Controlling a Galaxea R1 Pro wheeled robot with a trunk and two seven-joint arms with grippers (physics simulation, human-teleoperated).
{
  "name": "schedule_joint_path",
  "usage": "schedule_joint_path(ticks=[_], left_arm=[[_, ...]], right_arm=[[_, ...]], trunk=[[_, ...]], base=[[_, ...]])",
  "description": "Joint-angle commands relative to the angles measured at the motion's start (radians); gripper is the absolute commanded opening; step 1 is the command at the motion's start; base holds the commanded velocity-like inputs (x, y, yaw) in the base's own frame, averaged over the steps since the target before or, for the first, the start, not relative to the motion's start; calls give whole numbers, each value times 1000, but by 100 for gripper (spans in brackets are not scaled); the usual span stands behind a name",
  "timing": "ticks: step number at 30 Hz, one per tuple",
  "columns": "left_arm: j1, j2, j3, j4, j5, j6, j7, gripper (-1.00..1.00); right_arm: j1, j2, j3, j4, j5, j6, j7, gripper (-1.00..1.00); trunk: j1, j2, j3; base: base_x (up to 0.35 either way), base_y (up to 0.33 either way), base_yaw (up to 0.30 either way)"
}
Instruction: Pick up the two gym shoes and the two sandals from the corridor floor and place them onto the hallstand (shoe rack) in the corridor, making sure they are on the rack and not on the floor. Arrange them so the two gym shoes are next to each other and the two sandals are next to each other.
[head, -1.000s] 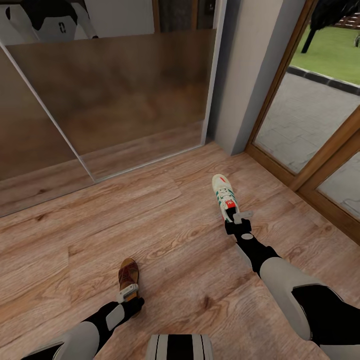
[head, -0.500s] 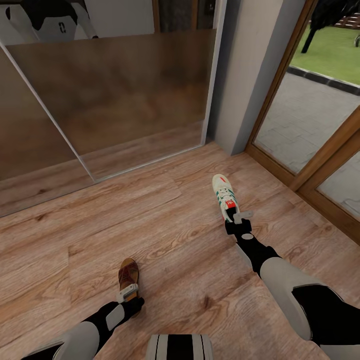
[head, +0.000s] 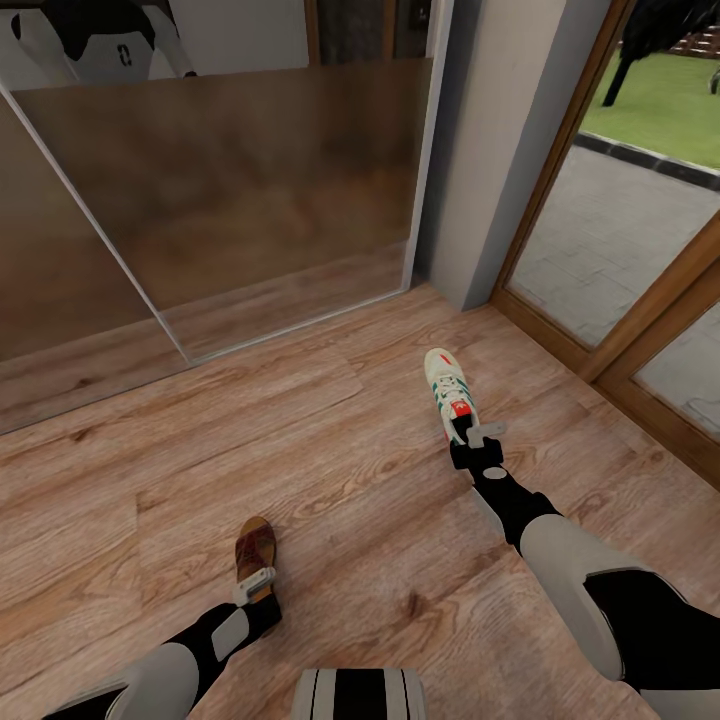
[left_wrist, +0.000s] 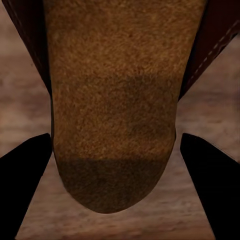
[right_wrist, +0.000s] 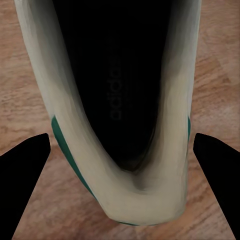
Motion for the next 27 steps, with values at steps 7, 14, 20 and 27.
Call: schedule_joint_path(ticks=[7, 14, 20, 27], left_arm=[[0, 0, -1, -3, 6, 6, 6, -100], [1, 0, -1, -3, 6, 6, 6, -100], [1, 0, -3, -4, 6, 4, 6, -100], [1, 0, -18, -101, 6, 8, 4, -100]], right_arm=[[-1, 0, 4, 1, 10, 0, -7, -100], [-1, 0, 3, 1, 9, -3, -15, -100], [0, 1, 5, 1, 8, -4, -62, -100], [0, 0, 5, 1, 8, -5, -67, -100]], trunk=[[0, 0, -1], [0, 0, -1], [0, 0, -1], [0, 0, -1]], base=[[0, 0, 0], [0, 0, 0], [0, 0, 0], [0, 0, 0]])
